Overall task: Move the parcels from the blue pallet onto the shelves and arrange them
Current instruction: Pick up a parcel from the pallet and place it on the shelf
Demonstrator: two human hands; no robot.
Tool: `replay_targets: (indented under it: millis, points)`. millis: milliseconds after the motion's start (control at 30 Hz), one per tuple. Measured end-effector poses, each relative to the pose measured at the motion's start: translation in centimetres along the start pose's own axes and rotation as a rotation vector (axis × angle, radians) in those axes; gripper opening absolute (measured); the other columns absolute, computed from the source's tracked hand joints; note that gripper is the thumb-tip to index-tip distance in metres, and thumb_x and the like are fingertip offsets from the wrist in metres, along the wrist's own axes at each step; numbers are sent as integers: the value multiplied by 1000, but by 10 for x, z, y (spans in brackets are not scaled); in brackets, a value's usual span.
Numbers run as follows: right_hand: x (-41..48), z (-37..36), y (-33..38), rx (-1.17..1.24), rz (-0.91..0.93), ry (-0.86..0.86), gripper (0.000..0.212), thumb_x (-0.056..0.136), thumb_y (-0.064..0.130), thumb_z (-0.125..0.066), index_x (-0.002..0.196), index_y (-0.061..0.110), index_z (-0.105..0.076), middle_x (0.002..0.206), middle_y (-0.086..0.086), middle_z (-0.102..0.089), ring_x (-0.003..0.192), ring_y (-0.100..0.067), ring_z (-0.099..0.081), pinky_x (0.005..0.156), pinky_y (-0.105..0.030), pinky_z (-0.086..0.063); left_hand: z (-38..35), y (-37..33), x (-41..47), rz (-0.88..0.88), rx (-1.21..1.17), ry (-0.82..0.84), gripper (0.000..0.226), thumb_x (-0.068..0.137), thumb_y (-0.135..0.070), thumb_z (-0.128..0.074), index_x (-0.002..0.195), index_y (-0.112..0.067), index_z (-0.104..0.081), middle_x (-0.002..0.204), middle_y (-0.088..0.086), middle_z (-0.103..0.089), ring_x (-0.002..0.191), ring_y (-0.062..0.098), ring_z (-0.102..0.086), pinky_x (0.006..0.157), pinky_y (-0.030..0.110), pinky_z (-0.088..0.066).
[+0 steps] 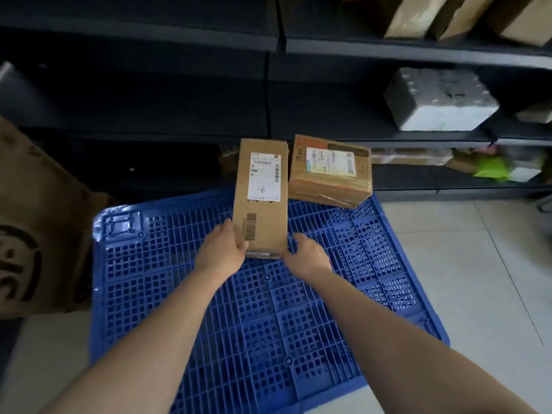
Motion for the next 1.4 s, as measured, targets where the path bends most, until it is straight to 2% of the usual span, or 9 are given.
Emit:
replay_targets:
  millis: [100, 200, 367, 567, 667, 800, 1000, 1233, 1400]
  points:
    - [26, -13, -9, 164, -37, 11, 65, 98, 48, -43, 151, 16, -23, 142, -9, -48, 111, -27, -59, 76, -35, -50, -20, 10, 24, 98, -149, 37, 69, 99, -40, -45, 152, -11, -14, 154, 10, -30, 138, 29, -35, 109, 42, -34]
    - [40, -25, -18, 308, -58, 25, 65, 99, 51, -37, 154, 20, -19, 150, -5, -40, 119, -24, -53, 76, -30, -42, -37, 16, 37, 131, -362, 70, 49, 100, -38, -45, 142, -15, -35, 144, 5, -46, 129, 24, -45, 102, 36, -37]
    - [43, -36, -19, 567, -1, -20, 53, 102, 40, -40, 151, 24, -28, 144, -1, -48, 127, -22, -48, 98, -36, -42, -45, 22, 37, 158, -506, 26, 41, 98, -37, -50, 134, -19, -46, 134, -1, -55, 122, 21, -51, 105, 43, -41]
    - [9, -42, -14, 632, 90, -10, 46, 102, 34, -42, 147, 25, -37, 133, 7, -55, 118, -13, -53, 90, -28, -45, -40, 25, -12, 178, -652, -56, 45, 98, -30, -51, 141, -22, -41, 136, -4, -53, 125, 17, -49, 107, 39, -39]
    - [-20, -37, -1, 645, 160, -4, 44, 102, 32, -42, 146, 28, -37, 127, 11, -55, 107, -5, -54, 83, -20, -41, -32, 28, -50, 196, -737, -135, 50, 98, -30, -50, 146, -25, -35, 139, -8, -50, 127, 13, -47, 108, 37, -38]
    - [-65, -34, 23, 623, 257, 48, 48, 102, 32, -41, 149, 29, -33, 135, 13, -51, 107, -1, -48, 81, -15, -40, -9, 33, -110, 231, -832, -257, 46, 100, -24, -48, 144, -27, -35, 122, -19, -48, 115, 3, -46, 99, 23, -35]
    - [-140, -37, 72, 566, 424, 159, 48, 101, 34, -42, 148, 30, -32, 142, 15, -45, 125, -5, -44, 99, -23, -38, 19, 64, -208, 348, -903, -468, 50, 101, -31, -42, 150, -31, -27, 140, -14, -46, 129, 9, -44, 107, 33, -37]
    - [-226, -64, 148, 453, 669, 330, 47, 101, 33, -42, 148, 30, -33, 135, 19, -44, 118, 2, -40, 98, -18, -34, 52, 112, -317, 447, -1063, -754, 42, 102, -26, -42, 141, -39, -38, 127, -19, -56, 118, 3, -51, 98, 25, -39]
    - [-285, -108, 195, 388, 799, 451, 47, 102, 29, -43, 148, 28, -36, 142, 12, -47, 124, -2, -44, 97, -16, -35, 66, 161, -389, 551, -1108, -918, 35, 100, -22, -45, 134, -31, -49, 119, -15, -62, 111, 6, -56, 100, 31, -43]
Point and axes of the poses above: each hand's wrist, its own x-axis towards the middle knuckle, its own z-axis out of the back of the hand, y = z × x, the point moved 6 cm from there along x, towards the middle knuckle
